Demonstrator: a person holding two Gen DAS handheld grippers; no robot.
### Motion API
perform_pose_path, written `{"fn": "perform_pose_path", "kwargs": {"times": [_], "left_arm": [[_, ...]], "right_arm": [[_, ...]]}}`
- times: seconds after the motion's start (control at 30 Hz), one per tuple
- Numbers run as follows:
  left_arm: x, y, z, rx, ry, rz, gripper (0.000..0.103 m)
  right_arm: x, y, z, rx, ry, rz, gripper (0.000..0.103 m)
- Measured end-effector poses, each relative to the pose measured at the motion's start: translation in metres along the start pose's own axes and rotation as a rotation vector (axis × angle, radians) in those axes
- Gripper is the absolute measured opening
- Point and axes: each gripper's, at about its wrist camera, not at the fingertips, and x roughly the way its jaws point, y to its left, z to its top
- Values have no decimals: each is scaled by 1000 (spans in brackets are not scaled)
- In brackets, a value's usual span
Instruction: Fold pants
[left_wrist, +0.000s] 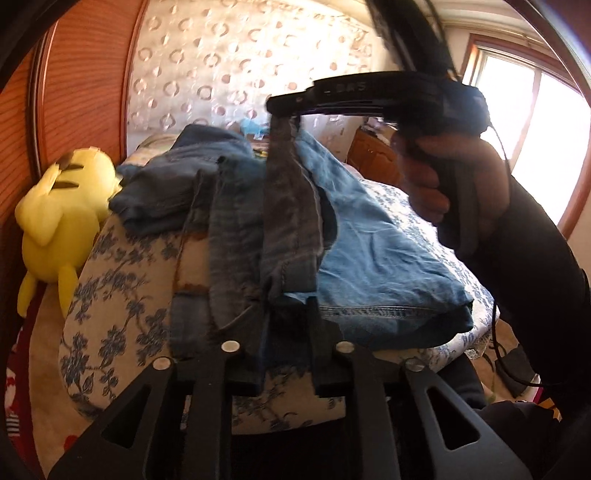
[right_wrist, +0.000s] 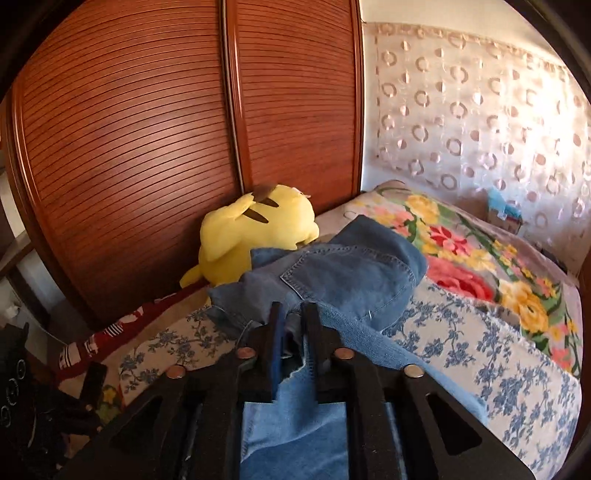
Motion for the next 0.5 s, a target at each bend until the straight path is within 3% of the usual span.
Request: {"fn": "perform_pose_path", "kwargs": {"times": [0.1,0.2,0.5], "left_arm": [[0,4,-1,0,0,31,30],[-4,11,0,-5,-8,49,37],[-7,15,7,-2,-27,75,43]], "right_arm": [[-5,-4,1,1,-14,-3,27],[-13,-6,1,6,-33,-15,39],[-47,-10,-35,36,-39,-66,39]]}}
